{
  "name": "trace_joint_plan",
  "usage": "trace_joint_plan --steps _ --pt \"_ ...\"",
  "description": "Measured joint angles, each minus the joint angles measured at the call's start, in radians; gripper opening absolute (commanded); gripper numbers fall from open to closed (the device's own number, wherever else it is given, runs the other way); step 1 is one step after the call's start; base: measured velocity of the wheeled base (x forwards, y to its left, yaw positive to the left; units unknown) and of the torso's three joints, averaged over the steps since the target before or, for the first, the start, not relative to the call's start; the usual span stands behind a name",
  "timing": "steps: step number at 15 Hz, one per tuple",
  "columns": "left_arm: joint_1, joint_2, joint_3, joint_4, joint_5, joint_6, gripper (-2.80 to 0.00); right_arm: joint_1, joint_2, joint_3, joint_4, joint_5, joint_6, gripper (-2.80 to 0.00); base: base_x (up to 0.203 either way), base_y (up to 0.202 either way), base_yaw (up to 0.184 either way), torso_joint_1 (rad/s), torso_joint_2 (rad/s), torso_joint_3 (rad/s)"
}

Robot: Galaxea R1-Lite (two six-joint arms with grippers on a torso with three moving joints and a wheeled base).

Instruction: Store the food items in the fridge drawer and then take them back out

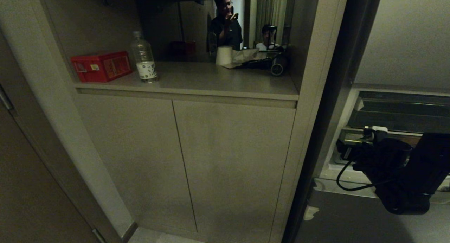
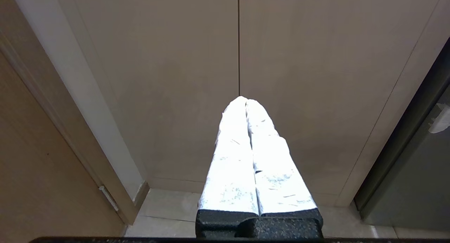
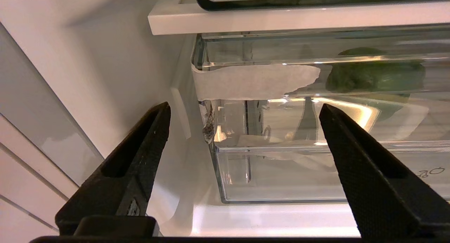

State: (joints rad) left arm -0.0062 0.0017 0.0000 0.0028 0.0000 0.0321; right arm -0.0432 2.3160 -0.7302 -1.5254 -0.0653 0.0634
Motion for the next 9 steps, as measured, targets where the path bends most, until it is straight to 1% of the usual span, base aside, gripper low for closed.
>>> trace_joint_plan --steps 1,9 --pt "0.0 0.0 0.0 0.0 0.0 0.0 -2.8 0.003 0.002 -0.001 -0.001 0.0 0.0 -2.8 0.0 0.0 0.0 0.0 0.0 0.0" --pt "-0.001 0.0 0.0 0.0 0.0 0.0 -2.8 0.043 0.008 -0.001 0.007 -0.003 0.0 -2.8 0.0 0.0 0.0 0.0 0.0 0.0"
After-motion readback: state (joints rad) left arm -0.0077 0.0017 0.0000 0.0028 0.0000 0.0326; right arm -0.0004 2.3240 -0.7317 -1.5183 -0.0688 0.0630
